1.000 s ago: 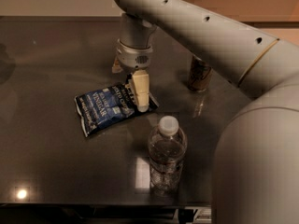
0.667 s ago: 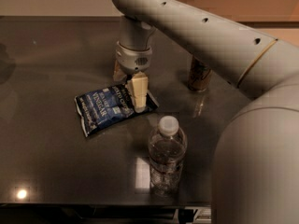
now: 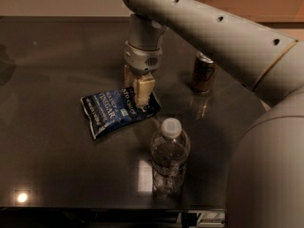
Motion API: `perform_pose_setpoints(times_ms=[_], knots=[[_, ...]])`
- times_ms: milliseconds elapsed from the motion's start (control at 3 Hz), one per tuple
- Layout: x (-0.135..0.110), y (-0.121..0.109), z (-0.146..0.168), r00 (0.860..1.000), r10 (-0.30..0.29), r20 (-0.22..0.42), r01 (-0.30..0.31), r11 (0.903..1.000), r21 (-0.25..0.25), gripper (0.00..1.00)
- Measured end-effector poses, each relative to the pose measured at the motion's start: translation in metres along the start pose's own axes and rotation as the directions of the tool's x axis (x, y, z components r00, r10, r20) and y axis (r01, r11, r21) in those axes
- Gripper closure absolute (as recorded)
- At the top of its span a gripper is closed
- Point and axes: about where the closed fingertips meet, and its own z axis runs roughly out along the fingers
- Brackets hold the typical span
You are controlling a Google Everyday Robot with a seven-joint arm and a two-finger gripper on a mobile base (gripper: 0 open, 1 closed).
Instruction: Move blue chip bag near water bottle
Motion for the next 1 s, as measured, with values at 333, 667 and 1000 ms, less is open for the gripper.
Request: perform_pose_setpoints(times_ms=[333,667,1000], knots=[[0.008,0.015,-0.007,1.0,-0.021,-0.007,0.021,0.9998,-0.004,0.87],[0.02,0.034,-0.019,0.999,-0.043,-0.013,0.043,0.9991,-0.002,1.0],[0.028,0.045,-0.027,0.998,-0.056,-0.017,0.056,0.9984,0.003,1.0]])
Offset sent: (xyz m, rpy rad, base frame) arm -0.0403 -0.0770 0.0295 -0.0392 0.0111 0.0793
